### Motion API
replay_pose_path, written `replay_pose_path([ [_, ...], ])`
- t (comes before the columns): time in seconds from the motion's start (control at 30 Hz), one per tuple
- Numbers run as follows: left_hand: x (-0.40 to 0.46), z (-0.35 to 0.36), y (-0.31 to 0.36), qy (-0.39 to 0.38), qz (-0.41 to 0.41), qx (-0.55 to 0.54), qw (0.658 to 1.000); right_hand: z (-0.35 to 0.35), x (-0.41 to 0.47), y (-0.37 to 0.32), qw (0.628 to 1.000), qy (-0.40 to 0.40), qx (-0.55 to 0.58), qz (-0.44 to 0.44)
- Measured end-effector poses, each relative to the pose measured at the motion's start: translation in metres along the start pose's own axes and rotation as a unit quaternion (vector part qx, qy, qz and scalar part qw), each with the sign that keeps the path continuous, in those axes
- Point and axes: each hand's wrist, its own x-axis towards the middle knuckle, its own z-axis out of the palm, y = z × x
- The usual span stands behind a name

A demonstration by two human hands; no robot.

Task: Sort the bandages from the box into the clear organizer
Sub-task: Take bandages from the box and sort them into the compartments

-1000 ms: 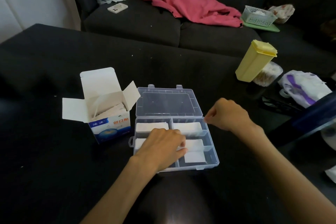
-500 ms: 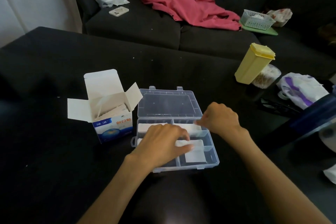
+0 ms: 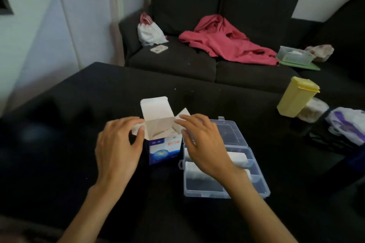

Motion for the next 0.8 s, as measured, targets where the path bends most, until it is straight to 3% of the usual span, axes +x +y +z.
replay_pose_path([
  [0.1,-0.002,-0.003,-0.010,-0.026,-0.076,-0.070,0.994,0.016,0.002,-0.001,0.999,-0.037,-0.014,0.017],
  [0.33,-0.001,-0.005,-0.007,-0.139,-0.212,-0.144,0.957,0.026,0.002,-0.005,0.997,-0.007,0.010,0.070],
  [0.43,0.002,0.003,-0.009,-0.179,-0.228,-0.136,0.947,0.018,-0.001,-0.010,0.997,-0.033,0.038,0.056],
  [0.6,-0.003,0.001,-0.012,-0.224,-0.217,-0.286,0.906,0.001,0.003,-0.014,0.985,-0.081,0.102,0.113],
  [0.7,-0.003,-0.005,-0.013,-0.283,-0.208,-0.293,0.889,0.003,0.003,-0.017,0.978,-0.043,0.127,0.156],
  [0.8,-0.004,-0.005,-0.012,-0.290,-0.212,-0.310,0.880,0.007,0.000,-0.017,0.983,-0.028,0.058,0.172],
])
